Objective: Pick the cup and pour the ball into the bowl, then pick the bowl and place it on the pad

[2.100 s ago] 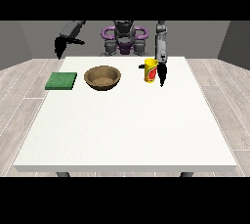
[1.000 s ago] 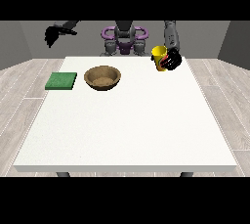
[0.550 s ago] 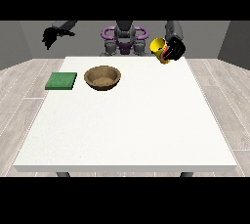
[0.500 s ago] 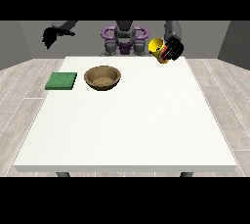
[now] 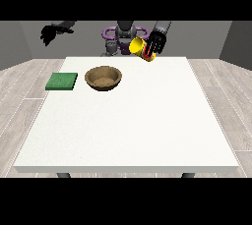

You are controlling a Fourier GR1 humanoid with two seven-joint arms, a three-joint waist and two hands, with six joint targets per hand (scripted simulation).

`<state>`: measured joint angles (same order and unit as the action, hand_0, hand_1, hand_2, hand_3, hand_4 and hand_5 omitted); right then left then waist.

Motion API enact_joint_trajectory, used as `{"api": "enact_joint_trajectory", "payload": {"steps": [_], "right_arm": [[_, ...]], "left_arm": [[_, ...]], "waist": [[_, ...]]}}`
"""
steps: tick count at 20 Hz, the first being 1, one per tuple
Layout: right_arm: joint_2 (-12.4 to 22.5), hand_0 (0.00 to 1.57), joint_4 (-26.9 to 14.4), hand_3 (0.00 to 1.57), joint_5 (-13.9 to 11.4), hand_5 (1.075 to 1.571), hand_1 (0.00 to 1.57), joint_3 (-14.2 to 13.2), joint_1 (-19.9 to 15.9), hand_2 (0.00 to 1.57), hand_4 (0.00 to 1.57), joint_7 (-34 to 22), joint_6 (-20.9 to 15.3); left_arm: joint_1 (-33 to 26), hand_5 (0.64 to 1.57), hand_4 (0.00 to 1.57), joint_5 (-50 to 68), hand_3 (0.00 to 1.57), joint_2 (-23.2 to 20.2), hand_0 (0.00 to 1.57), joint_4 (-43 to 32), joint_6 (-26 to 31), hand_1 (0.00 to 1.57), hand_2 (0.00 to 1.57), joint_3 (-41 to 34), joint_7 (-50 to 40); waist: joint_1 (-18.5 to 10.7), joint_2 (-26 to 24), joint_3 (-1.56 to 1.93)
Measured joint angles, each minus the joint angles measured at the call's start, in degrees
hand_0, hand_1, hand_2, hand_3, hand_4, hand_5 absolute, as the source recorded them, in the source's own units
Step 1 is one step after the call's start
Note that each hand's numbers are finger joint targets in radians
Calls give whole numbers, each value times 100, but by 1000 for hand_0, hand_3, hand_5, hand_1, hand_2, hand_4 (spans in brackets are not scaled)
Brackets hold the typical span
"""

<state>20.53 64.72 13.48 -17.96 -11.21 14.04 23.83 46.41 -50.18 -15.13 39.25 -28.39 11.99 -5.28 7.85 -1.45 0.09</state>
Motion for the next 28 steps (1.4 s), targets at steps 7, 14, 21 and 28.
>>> {"api": "enact_joint_trajectory", "payload": {"steps": [7,14,21,28], "right_arm": [[103,0,-321,0,-30,1571,0,-44,13,0,0,148,148],[139,0,-556,0,-23,1570,0,-58,-168,0,0,233,237],[247,0,-803,0,-16,1571,0,-149,-55,0,0,397,374],[118,0,-794,0,12,1567,0,-107,-159,0,0,92,174]], "left_arm": [[584,1204,1571,-1651,1571,336,1482,-203,405,1482,1571,1154,-1037],[1079,1221,1510,-3039,1571,858,1522,-508,1366,1522,1571,2334,-1516],[1206,1137,1529,-4126,1571,1075,1449,-683,2188,1449,1571,3248,-1536],[1218,1222,1495,-4562,1571,1168,1480,-521,2509,1480,1571,3271,-1339]], "waist": [[42,-170,6],[111,-77,5],[-33,-203,-1],[-207,-262,-9]]}}
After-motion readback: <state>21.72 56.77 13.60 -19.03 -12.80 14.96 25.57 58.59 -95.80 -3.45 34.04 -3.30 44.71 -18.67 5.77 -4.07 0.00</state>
